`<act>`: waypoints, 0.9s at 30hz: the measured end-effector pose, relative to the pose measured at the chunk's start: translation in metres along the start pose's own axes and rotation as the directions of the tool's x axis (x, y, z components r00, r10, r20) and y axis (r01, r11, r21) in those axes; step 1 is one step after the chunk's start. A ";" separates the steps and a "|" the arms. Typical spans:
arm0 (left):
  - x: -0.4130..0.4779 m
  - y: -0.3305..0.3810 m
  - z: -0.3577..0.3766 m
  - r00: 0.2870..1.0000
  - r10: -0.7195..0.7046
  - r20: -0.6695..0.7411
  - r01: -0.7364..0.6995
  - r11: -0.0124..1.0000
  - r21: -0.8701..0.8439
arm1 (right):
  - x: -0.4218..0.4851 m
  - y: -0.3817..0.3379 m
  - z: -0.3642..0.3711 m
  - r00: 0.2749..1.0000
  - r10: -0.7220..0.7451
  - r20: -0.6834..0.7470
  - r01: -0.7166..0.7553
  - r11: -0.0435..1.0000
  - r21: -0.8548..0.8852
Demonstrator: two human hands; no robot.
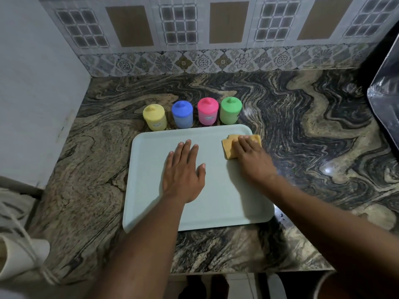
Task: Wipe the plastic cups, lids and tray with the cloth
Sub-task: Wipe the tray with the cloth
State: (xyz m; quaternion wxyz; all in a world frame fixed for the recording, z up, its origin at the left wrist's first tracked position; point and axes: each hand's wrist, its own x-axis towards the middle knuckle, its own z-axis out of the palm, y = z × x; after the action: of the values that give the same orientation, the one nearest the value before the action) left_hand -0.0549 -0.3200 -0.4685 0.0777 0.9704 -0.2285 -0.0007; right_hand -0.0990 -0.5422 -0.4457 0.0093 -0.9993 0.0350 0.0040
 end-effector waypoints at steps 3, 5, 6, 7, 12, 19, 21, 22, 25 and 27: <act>-0.001 0.000 0.000 1.000 -0.003 0.004 0.003 1.000 -0.004 | -0.051 -0.012 -0.002 0.998 -0.022 -0.052 0.021 0.999 -0.036; 0.001 0.000 -0.001 1.000 -0.004 0.013 0.005 1.000 -0.005 | -0.091 -0.024 -0.005 0.998 -0.024 -0.058 0.022 0.999 -0.036; 0.001 0.001 -0.001 1.000 -0.003 0.017 0.003 1.000 -0.002 | -0.112 -0.029 -0.007 0.998 -0.029 -0.059 0.027 0.999 -0.030; 0.000 0.000 0.000 1.000 -0.004 0.017 0.004 1.000 -0.002 | -0.130 -0.034 -0.009 0.998 -0.032 -0.055 0.032 0.999 -0.007; 0.000 0.000 -0.001 1.000 -0.009 0.016 0.009 1.000 -0.003 | -0.175 -0.046 -0.050 0.985 0.015 0.174 -0.042 0.988 0.149; 0.001 0.001 -0.004 0.999 0.003 0.045 -0.001 1.000 -0.028 | -0.088 -0.005 -0.103 0.977 0.169 0.133 -0.215 0.796 0.566; 0.003 0.000 -0.006 0.997 0.007 0.074 -0.003 0.998 -0.059 | -0.041 -0.012 -0.097 0.974 0.226 0.012 -0.194 0.807 0.558; 0.003 0.000 -0.006 0.997 0.006 0.080 0.000 0.997 -0.077 | -0.018 -0.018 -0.090 0.974 0.227 -0.018 -0.180 0.816 0.550; 0.008 -0.003 -0.009 0.993 -0.004 0.114 0.023 0.985 -0.170 | 0.026 -0.042 -0.057 0.987 0.151 0.051 -0.156 0.857 0.492; 0.011 -0.006 -0.012 0.984 0.006 0.176 0.034 0.974 -0.222 | 0.026 -0.058 -0.028 0.988 0.104 0.113 -0.142 0.899 0.415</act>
State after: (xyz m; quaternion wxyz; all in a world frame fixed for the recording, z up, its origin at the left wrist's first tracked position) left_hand -0.0417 -0.3175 -0.4575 0.1662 0.9532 -0.2261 -0.1127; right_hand -0.0688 -0.4868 -0.4171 0.2260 -0.9684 0.0976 0.0407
